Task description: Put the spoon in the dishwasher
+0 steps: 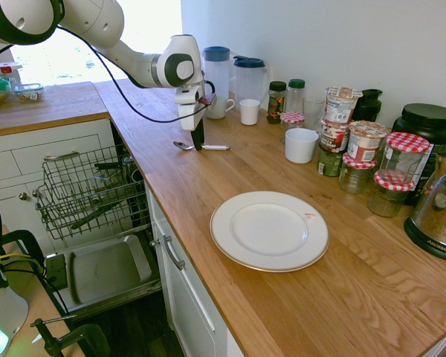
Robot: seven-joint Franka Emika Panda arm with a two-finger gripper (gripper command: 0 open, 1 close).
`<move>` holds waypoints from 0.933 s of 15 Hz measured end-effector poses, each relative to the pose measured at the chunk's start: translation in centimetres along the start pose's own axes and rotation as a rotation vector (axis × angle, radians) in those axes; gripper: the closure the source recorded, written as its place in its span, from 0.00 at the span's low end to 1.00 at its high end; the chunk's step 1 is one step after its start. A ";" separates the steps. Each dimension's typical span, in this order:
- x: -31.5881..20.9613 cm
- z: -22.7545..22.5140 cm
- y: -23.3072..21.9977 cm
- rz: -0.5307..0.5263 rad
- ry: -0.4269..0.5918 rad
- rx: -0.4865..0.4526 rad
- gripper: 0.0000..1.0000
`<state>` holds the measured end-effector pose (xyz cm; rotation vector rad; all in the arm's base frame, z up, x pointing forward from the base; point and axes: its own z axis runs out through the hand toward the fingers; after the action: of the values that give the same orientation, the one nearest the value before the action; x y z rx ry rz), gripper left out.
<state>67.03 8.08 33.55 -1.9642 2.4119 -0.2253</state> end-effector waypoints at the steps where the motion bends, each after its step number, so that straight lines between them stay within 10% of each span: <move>1: 0.1 0.0 0.0 -0.001 -0.002 -0.001 1.00; 14: -1.1 -3.7 2.4 -0.097 -0.029 0.029 1.00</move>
<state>64.57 9.95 36.81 -2.0591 2.2855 -0.2304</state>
